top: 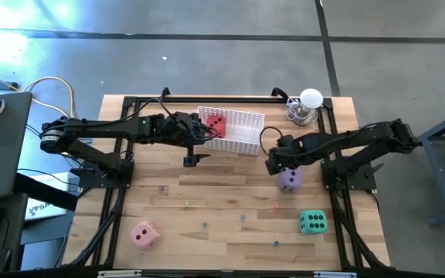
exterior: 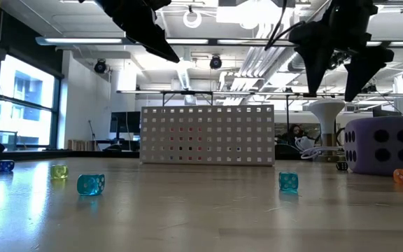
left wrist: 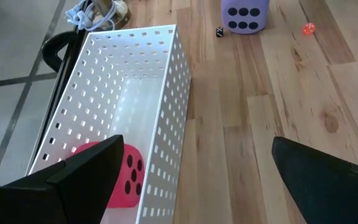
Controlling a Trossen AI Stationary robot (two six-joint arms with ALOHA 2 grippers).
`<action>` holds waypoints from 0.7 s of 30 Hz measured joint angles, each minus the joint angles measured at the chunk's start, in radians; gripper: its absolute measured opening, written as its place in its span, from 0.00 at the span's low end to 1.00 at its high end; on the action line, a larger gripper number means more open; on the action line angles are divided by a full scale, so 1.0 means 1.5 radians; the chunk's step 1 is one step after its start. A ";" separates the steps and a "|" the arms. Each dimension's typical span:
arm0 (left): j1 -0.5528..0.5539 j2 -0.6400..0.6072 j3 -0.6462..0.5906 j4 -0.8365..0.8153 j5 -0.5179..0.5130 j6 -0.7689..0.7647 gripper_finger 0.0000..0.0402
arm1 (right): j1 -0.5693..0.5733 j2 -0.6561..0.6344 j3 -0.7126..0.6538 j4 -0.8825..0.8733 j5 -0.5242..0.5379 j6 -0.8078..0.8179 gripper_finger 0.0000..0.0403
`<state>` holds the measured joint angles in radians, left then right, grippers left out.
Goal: Pick & Place Dice
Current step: Put the big violet die into the white bin
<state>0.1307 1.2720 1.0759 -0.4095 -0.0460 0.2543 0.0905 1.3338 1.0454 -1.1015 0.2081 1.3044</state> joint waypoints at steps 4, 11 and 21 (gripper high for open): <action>0.000 0.000 0.000 0.000 0.000 0.000 1.00 | 0.000 0.000 0.000 0.017 0.001 0.000 0.97; 0.000 0.000 0.000 0.000 0.000 0.000 1.00 | -0.001 0.000 0.001 0.002 -0.026 0.006 0.99; 0.000 0.000 0.000 0.001 0.000 0.000 1.00 | 0.022 0.040 0.000 -0.073 -0.077 0.006 0.99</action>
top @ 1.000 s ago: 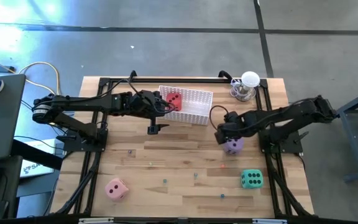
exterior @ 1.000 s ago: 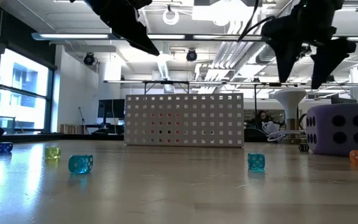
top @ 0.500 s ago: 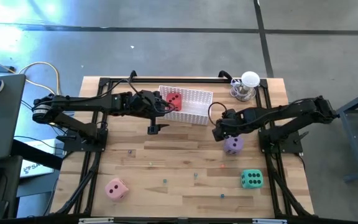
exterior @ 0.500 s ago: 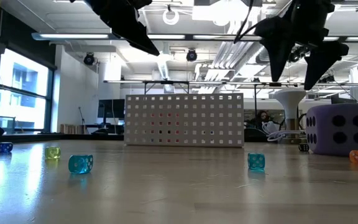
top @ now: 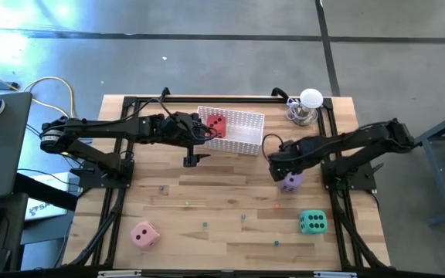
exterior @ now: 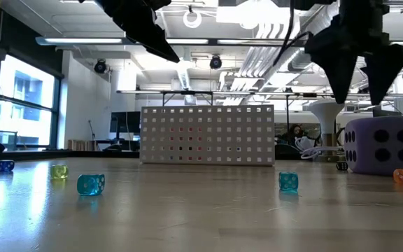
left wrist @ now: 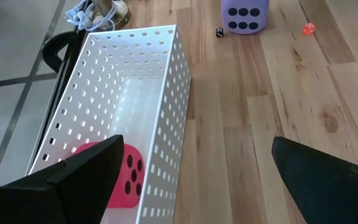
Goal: Pick & Place Dice
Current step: Put the big violet die into the white bin
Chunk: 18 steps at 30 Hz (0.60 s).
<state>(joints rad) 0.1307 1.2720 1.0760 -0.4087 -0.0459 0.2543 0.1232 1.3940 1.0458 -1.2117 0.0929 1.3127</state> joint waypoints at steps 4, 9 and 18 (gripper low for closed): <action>0.000 0.000 0.000 0.002 0.000 0.000 1.00 | 0.002 0.033 0.000 -0.001 -0.046 0.000 0.99; 0.000 0.000 0.000 0.002 0.000 0.000 1.00 | 0.002 0.046 0.000 -0.010 -0.057 0.006 0.99; 0.000 0.000 0.000 0.002 0.000 0.000 1.00 | 0.002 0.047 0.000 -0.037 -0.065 0.015 0.99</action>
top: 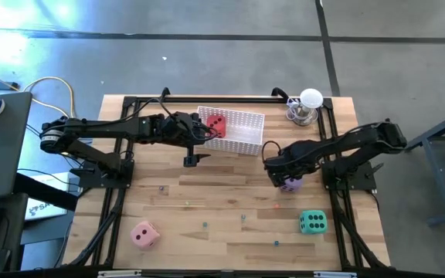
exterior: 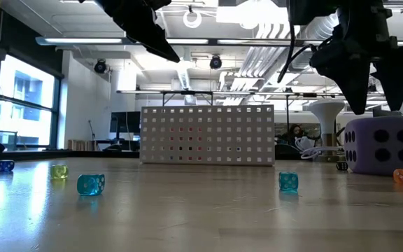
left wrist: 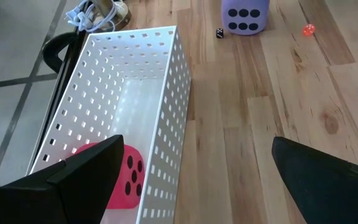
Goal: Pick & Place Dice
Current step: Put the big violet die into the white bin
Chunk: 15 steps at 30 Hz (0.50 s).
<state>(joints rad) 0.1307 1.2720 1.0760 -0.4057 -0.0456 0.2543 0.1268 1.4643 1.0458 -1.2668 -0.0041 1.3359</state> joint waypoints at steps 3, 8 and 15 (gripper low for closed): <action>0.000 0.000 0.000 0.000 0.000 0.000 1.00 | 0.005 0.000 0.000 0.006 0.003 -0.001 0.99; 0.000 0.000 0.000 0.000 0.000 0.000 1.00 | 0.007 0.000 0.000 0.002 0.002 -0.001 0.99; 0.000 0.000 0.000 0.000 0.000 0.000 1.00 | 0.007 0.000 -0.006 0.006 0.003 -0.002 0.99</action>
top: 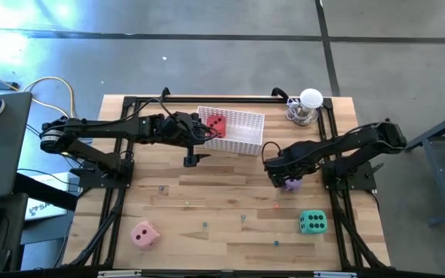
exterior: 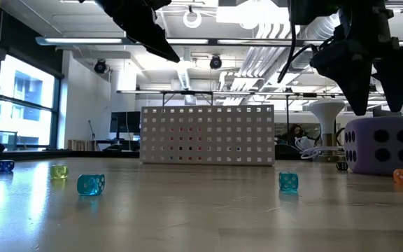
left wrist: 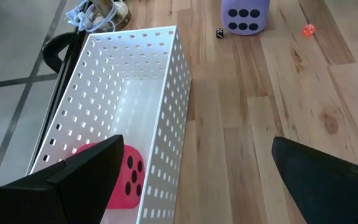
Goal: Pick & Place Dice
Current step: Put the big violet die into the white bin
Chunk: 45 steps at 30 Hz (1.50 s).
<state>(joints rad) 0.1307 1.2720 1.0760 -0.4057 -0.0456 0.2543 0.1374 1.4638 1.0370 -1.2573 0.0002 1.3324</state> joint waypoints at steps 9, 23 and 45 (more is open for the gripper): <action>0.000 0.000 0.000 0.000 0.000 0.000 1.00 | 0.000 -0.037 -0.066 0.081 -0.011 -0.001 0.99; 0.000 0.000 0.000 0.014 0.000 0.000 1.00 | -0.023 -0.039 -0.112 0.144 -0.031 -0.015 0.99; 0.000 0.000 0.000 0.031 0.000 0.000 1.00 | -0.016 -0.039 -0.130 0.169 0.024 -0.005 0.98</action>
<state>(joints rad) 0.1307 1.2720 1.0760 -0.3587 -0.0456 0.2543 0.1131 1.4059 0.8427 -1.0034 0.0363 1.3243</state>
